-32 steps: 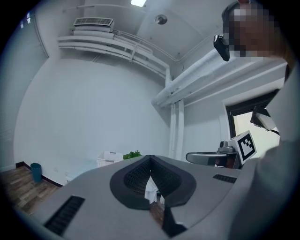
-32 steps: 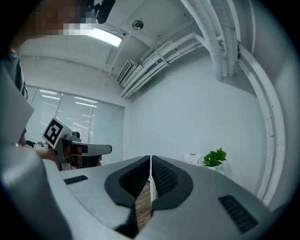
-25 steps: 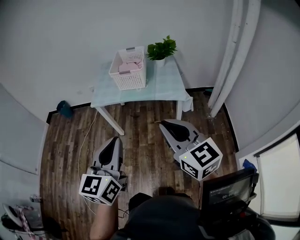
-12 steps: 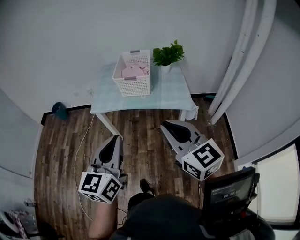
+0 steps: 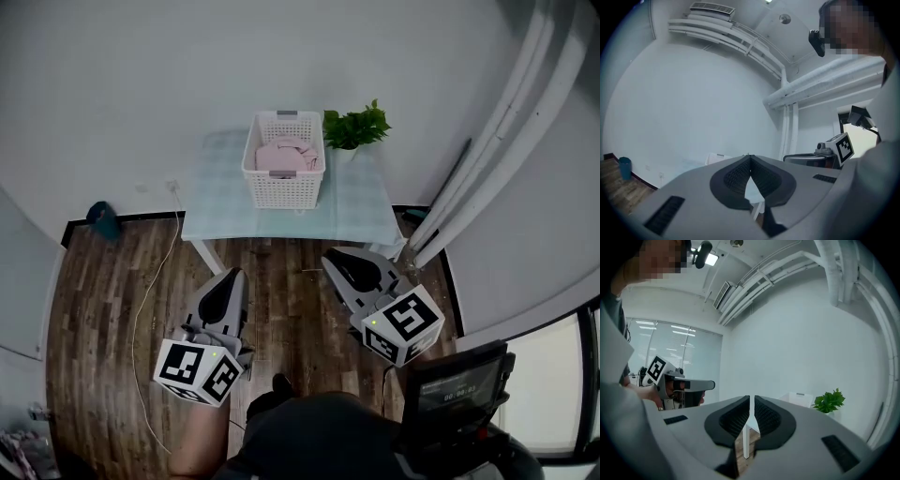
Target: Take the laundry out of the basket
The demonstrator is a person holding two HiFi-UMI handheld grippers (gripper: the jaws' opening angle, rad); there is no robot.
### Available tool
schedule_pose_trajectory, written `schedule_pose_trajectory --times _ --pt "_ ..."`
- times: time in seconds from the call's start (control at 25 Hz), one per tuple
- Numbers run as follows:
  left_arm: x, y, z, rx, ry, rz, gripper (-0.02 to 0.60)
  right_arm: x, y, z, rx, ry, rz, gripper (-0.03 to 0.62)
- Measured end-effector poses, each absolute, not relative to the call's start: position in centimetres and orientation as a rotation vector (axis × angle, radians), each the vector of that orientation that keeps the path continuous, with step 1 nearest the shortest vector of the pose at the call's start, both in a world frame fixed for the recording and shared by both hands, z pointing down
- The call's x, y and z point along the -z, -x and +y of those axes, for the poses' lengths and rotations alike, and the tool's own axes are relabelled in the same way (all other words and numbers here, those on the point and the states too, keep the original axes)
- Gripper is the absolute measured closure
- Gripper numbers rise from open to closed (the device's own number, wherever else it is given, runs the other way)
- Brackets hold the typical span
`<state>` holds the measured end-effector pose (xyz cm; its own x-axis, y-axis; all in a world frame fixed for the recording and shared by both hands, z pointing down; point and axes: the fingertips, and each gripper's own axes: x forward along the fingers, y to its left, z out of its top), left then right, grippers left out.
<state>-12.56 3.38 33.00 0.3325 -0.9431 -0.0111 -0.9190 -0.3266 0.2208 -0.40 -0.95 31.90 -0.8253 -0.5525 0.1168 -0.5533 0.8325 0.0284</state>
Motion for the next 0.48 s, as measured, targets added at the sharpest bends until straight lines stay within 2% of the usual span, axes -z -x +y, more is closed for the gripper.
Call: schedule_pose_trajectory --times 0.28,0.48 --pt "-34.7 16.9 0.0 0.2 -2.413 -1.632 0.58 -32.9 4.8 -3.8 -0.048 -0.921 -2.85 0.571" --pt "-35.4 17.2 -1.7 0.219 -2.412 -1.594 0.58 -33.7 5.0 -5.1 -0.05 -0.94 -2.814 0.572"
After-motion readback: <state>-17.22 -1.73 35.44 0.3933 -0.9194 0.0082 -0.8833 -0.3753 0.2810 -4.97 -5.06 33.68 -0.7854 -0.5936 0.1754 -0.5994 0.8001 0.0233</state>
